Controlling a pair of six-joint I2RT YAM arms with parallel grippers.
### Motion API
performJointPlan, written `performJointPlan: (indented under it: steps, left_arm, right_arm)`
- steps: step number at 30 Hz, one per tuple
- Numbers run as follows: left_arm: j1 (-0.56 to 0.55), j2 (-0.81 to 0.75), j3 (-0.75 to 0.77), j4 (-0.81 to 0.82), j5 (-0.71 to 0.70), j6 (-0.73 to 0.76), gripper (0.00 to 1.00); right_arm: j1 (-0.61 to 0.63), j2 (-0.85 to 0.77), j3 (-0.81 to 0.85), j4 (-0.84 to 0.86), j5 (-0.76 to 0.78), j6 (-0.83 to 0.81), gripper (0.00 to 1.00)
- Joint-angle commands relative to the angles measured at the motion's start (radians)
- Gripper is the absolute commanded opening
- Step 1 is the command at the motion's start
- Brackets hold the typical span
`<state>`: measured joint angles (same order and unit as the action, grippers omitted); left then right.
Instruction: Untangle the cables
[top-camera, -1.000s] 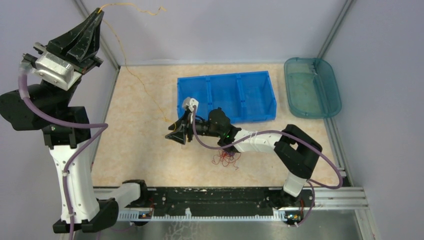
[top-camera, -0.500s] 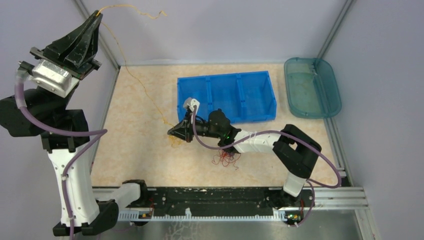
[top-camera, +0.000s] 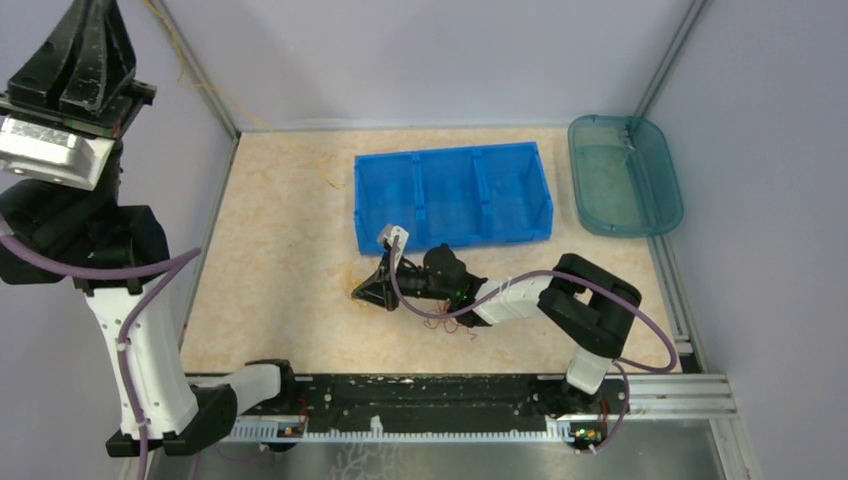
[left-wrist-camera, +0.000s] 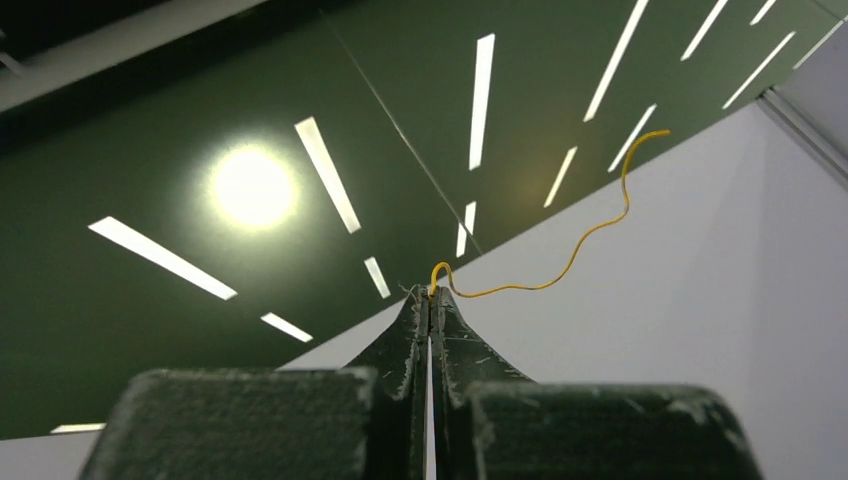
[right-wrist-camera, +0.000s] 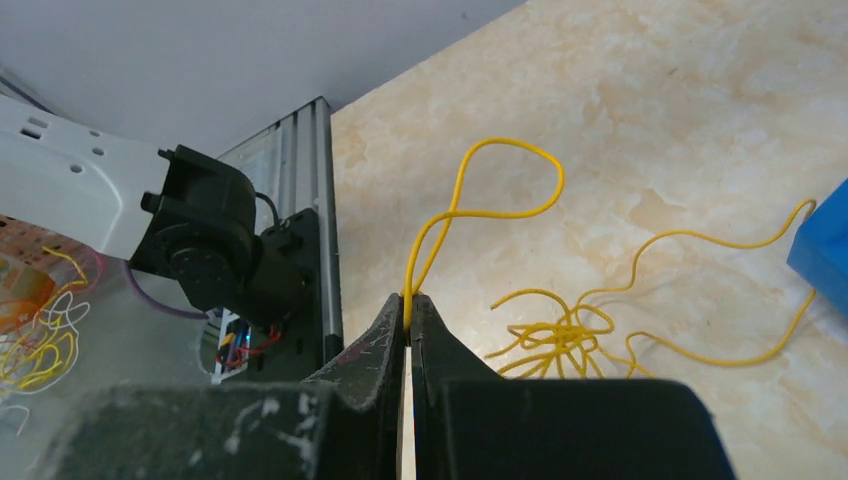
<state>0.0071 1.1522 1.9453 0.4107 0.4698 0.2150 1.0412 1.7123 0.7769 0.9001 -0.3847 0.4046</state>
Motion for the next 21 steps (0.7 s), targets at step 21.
performJointPlan:
  steps: [21]
  left_arm:
    - [0.002,-0.058,-0.232,-0.022,0.145,-0.242,0.00]
  right_arm:
    - [0.019,-0.107,-0.129,0.150,0.055,0.082,0.00]
